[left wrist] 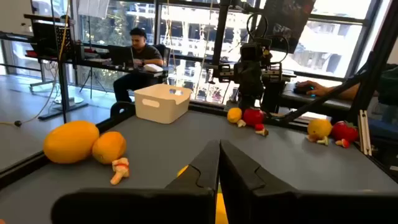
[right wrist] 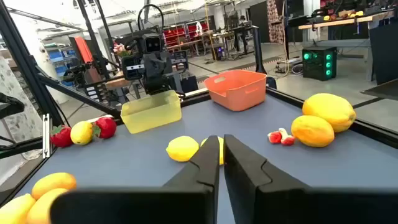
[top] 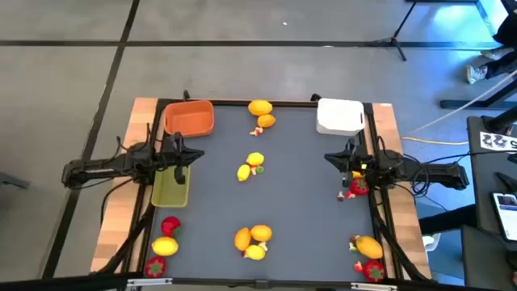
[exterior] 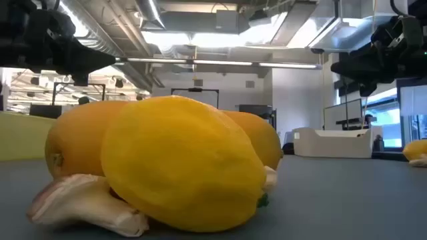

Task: Sort produce into baskets

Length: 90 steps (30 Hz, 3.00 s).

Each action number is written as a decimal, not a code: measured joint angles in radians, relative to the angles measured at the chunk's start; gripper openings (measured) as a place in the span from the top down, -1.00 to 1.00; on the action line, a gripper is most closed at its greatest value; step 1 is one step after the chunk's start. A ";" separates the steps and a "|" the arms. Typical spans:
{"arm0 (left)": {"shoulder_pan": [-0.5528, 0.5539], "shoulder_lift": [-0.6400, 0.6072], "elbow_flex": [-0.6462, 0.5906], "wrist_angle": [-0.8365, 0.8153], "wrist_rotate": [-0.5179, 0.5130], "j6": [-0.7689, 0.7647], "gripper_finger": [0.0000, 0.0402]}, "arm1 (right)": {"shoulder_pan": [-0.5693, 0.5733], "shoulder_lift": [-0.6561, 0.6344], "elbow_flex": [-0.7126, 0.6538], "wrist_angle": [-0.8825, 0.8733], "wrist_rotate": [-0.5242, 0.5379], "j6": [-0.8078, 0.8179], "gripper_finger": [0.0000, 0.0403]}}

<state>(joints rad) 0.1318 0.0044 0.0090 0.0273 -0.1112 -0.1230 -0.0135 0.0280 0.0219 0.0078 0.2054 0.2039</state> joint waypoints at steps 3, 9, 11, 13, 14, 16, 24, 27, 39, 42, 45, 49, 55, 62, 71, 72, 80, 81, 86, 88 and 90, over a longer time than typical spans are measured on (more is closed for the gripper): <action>0.000 0.000 0.000 0.000 0.000 0.000 0.96 | 0.000 0.000 0.000 0.000 0.000 0.000 0.87; 0.000 0.000 0.000 0.000 0.000 0.000 0.96 | 0.000 0.000 0.000 0.000 0.000 0.000 0.87; 0.000 0.000 0.000 0.000 0.000 0.000 0.96 | 0.000 0.000 0.000 0.000 0.000 0.000 0.87; 0.000 0.000 0.000 0.000 0.000 0.000 0.96 | 0.000 0.000 0.000 0.000 0.000 0.000 0.87; 0.000 0.000 0.000 0.000 0.000 0.000 0.96 | 0.000 0.000 0.000 0.000 0.000 0.000 0.87; 0.000 0.000 0.000 0.000 0.000 0.000 0.96 | 0.000 0.000 0.000 0.000 0.000 0.000 0.87; 0.000 0.000 0.000 0.000 0.000 0.000 0.96 | 0.000 0.000 0.000 0.000 0.000 0.000 0.87; 0.000 0.000 0.000 0.000 0.000 0.000 0.96 | 0.000 0.000 0.000 0.000 0.000 0.000 0.87; 0.000 0.000 0.000 0.000 0.000 0.000 0.96 | 0.000 0.000 0.000 0.000 0.000 0.000 0.87; 0.000 0.000 0.000 0.000 0.000 0.000 0.96 | 0.000 0.000 0.000 0.000 0.000 0.000 0.87; 0.000 0.000 0.000 0.000 0.000 0.000 0.96 | 0.000 0.000 0.000 0.000 0.000 0.000 0.87; 0.000 0.000 0.000 0.000 0.000 0.000 0.96 | 0.000 0.000 0.000 0.000 0.000 0.000 0.87; 0.000 0.000 0.000 0.000 0.000 0.000 0.96 | 0.000 0.000 0.000 0.000 0.000 0.000 0.87; 0.000 0.000 0.000 0.000 0.000 0.000 0.96 | 0.000 0.000 0.000 0.000 0.000 0.000 0.87; 0.000 0.000 0.000 0.000 0.000 0.000 0.96 | 0.000 0.000 -0.003 0.040 0.019 0.000 0.87; 0.000 0.000 0.000 0.000 0.000 0.000 0.96 | 0.000 0.000 -0.003 0.045 0.019 0.000 0.87; 0.000 0.000 0.000 0.016 0.000 0.001 0.96 | 0.000 0.000 -0.005 0.062 0.025 -0.002 0.87; 0.001 0.000 0.000 0.019 -0.005 0.002 0.96 | 0.000 0.000 -0.005 0.063 0.035 -0.002 0.87; 0.001 0.000 0.000 0.042 -0.018 0.001 0.96 | 0.000 0.000 -0.004 0.102 0.085 0.033 0.87; 0.001 0.000 0.000 0.062 -0.035 0.001 0.96 | 0.000 0.000 -0.003 0.123 0.089 0.033 0.87; 0.002 0.000 0.000 0.088 -0.062 0.001 0.96 | 0.000 0.001 -0.003 0.126 0.109 0.029 0.87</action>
<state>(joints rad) 0.1333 0.0044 0.0090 0.1148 -0.1734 -0.1217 -0.0132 0.0293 0.0189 0.1334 0.3141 0.2332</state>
